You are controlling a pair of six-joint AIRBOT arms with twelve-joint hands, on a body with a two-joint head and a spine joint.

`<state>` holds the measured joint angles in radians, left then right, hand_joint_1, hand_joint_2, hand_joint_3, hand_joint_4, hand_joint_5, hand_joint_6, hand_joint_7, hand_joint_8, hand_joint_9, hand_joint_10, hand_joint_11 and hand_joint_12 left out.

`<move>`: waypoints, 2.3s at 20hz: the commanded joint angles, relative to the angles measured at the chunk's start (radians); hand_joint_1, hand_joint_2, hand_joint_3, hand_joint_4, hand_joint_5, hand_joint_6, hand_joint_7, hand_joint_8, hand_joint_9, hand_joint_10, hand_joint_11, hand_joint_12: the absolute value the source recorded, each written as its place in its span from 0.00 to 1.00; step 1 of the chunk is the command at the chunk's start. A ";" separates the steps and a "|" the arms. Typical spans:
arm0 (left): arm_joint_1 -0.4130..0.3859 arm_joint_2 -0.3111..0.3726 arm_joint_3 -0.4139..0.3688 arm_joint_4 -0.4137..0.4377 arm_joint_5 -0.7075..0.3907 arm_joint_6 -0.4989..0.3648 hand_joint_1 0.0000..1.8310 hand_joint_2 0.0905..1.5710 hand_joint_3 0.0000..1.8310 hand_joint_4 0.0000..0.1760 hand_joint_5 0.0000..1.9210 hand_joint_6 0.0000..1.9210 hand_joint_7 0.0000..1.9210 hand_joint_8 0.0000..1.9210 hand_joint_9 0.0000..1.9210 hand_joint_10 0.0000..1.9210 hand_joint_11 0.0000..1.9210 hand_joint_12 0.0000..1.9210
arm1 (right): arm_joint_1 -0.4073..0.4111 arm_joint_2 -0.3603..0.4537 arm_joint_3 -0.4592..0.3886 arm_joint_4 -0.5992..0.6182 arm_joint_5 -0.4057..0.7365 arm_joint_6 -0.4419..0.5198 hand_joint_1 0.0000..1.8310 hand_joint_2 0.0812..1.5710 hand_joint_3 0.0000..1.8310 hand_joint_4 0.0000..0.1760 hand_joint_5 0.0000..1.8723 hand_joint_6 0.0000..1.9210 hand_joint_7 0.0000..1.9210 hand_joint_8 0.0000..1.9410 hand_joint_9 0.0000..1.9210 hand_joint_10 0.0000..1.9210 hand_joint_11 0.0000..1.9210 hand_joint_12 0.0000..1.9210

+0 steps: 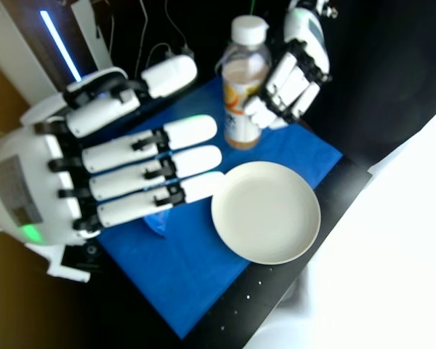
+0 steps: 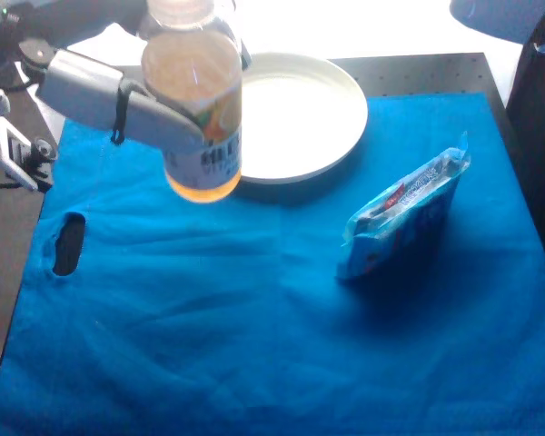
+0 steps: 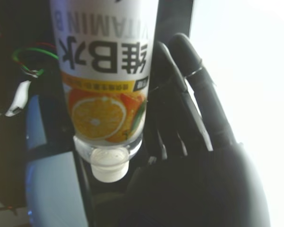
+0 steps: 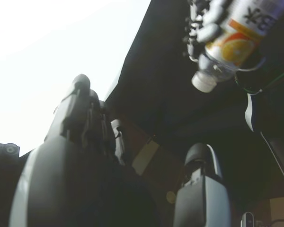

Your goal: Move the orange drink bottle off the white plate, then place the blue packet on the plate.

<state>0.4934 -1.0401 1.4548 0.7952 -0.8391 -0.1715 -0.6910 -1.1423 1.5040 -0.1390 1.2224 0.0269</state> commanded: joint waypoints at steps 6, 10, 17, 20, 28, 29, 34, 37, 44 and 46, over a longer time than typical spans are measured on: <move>0.010 0.011 -0.031 -0.066 -0.114 -0.005 0.62 0.78 0.00 0.15 0.37 0.74 0.41 0.66 0.51 0.01 0.29 0.39 | -0.003 -0.002 0.003 0.053 0.106 0.009 0.31 0.59 0.00 0.94 0.03 0.00 0.02 0.00 0.10 0.00 0.15 0.17; 0.046 0.004 -0.039 -0.064 -0.109 0.002 0.64 0.76 0.00 0.00 0.39 0.62 0.44 0.69 0.54 0.02 0.19 0.63 | -0.003 -0.005 0.004 0.053 0.106 0.009 0.30 0.60 0.00 0.90 0.03 0.00 0.03 0.00 0.07 0.00 0.00 0.35; 0.084 -0.013 -0.042 -0.061 -0.110 -0.004 0.67 0.74 0.00 0.00 0.36 0.64 0.51 0.60 0.59 0.02 0.20 0.58 | -0.003 -0.008 0.004 0.053 0.106 0.009 0.30 0.60 0.00 0.97 0.03 0.00 0.03 0.00 0.06 0.00 0.01 0.30; 0.098 -0.022 -0.042 -0.064 -0.111 -0.005 0.66 0.76 0.00 0.00 0.35 0.67 0.48 0.63 0.53 0.00 0.15 0.64 | -0.003 -0.009 0.004 0.053 0.106 0.009 0.31 0.59 0.00 0.92 0.03 0.00 0.03 0.00 0.05 0.00 0.00 0.30; 0.153 -0.042 -0.040 -0.131 -0.131 0.017 0.67 0.75 0.00 0.00 0.34 0.70 0.51 0.58 0.56 0.01 0.14 0.60 | -0.003 -0.015 0.004 0.053 0.106 0.009 0.28 0.58 0.00 1.00 0.03 0.00 0.04 0.00 0.04 0.00 0.00 0.22; 0.156 -0.044 -0.039 -0.134 -0.131 0.018 0.67 0.75 0.00 0.00 0.33 0.70 0.51 0.58 0.56 0.01 0.15 0.60 | -0.003 -0.014 0.003 0.053 0.106 0.009 0.28 0.58 0.00 1.00 0.03 0.00 0.04 0.00 0.04 0.00 0.00 0.20; 0.165 -0.047 -0.040 -0.142 -0.132 0.022 0.65 0.76 0.00 0.00 0.35 0.68 0.46 0.66 0.55 0.01 0.20 0.65 | -0.003 -0.015 0.003 0.053 0.107 0.009 0.28 0.59 0.00 1.00 0.02 0.00 0.04 0.00 0.01 0.00 0.00 0.12; 0.180 -0.051 -0.040 -0.159 -0.136 0.025 0.65 0.75 0.00 0.00 0.38 0.64 0.47 0.65 0.56 0.01 0.21 0.65 | -0.003 -0.016 0.003 0.053 0.107 0.009 0.28 0.61 0.00 0.95 0.01 0.00 0.03 0.00 0.01 0.00 0.00 0.11; 0.196 -0.057 -0.040 -0.173 -0.141 0.031 0.54 0.66 0.00 0.00 0.37 0.03 0.41 0.03 0.38 0.00 0.09 0.57 | -0.003 -0.018 0.004 0.053 0.107 0.009 0.28 0.58 0.00 1.00 0.02 0.00 0.01 0.00 0.02 0.00 0.02 0.13; 0.197 -0.057 -0.040 -0.173 -0.140 0.031 0.50 0.63 0.00 0.00 0.33 0.00 0.33 0.00 0.29 0.00 0.07 0.47 | -0.003 -0.018 0.004 0.053 0.107 0.009 0.28 0.59 0.00 1.00 0.02 0.00 0.02 0.00 0.02 0.00 0.03 0.14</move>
<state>0.6991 -1.0935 1.4143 0.6884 -0.8761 -0.1291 -0.7029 -1.1576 1.5047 -0.1284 1.2224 0.0265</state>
